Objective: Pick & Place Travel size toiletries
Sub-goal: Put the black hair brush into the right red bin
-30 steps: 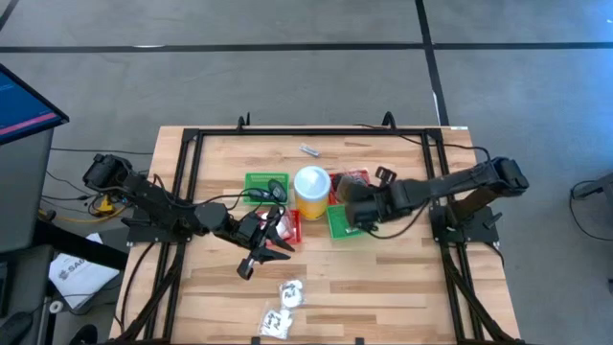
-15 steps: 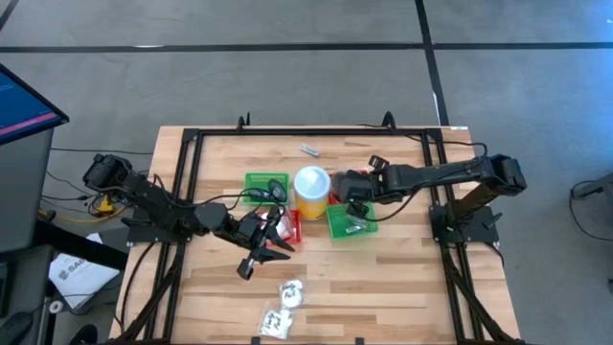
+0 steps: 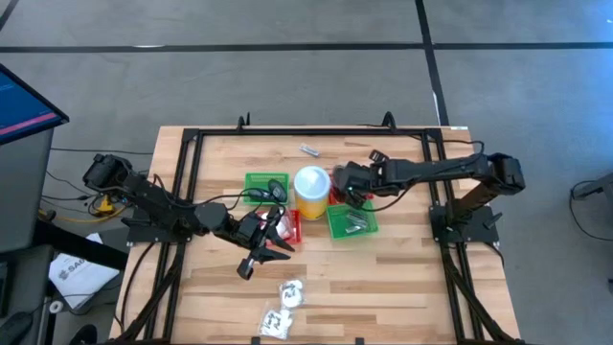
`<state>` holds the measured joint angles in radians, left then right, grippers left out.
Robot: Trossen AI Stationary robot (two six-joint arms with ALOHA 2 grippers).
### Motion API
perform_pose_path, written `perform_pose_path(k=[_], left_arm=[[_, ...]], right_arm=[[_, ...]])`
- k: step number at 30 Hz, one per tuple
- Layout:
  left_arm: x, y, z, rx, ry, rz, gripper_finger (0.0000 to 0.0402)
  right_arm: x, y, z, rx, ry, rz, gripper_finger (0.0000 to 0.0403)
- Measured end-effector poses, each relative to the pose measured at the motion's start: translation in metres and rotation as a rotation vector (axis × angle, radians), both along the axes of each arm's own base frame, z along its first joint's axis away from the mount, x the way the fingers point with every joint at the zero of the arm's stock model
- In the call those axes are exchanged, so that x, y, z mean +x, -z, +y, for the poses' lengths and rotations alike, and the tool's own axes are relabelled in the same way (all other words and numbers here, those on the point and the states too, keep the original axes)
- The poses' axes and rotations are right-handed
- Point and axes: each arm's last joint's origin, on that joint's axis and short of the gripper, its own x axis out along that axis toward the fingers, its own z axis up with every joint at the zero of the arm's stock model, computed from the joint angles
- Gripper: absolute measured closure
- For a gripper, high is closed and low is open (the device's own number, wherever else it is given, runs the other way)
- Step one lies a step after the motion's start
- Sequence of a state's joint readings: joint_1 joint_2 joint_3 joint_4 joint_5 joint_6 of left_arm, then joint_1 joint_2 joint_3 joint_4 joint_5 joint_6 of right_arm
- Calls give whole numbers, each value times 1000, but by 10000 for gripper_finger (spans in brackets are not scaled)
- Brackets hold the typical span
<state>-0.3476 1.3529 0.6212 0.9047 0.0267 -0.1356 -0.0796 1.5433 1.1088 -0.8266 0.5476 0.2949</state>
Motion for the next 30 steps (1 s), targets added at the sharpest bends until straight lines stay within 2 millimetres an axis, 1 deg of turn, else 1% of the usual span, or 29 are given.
perform_pose_path(k=[3, 6, 7, 10, 11, 16, 21, 24, 30], left_arm=[[0, 0, 0, 0, 0, 0, 325], [0, 0, 0, 0, 0, 1, 325], [0, 0, 0, 0, 0, 1, 325], [0, 1, 0, 3, 0, 7, 325], [0, 2, 0, 3, 0, 9, 325], [-1, 4, 0, 6, -1, 17, 325], [-1, 5, 1, 6, -1, 19, 325], [-1, 4, 1, 5, 0, 19, 325], [-1, 4, 1, 4, 0, 19, 325]], right_arm=[[5, 4, -1, -2, -3, -11, 403], [5, 10, 0, 22, -13, 31, 403], [8, 12, 0, 22, -15, 27, 403], [8, 23, 0, 25, -23, 100, 403], [10, 24, -1, 24, -24, 91, 403], [11, 23, -1, 21, -32, 83, 403], [9, 17, 0, 28, -35, 56, 400], [9, 17, 0, 51, -43, 54, 383], [8, 17, -4, 54, -28, 55, 306]])
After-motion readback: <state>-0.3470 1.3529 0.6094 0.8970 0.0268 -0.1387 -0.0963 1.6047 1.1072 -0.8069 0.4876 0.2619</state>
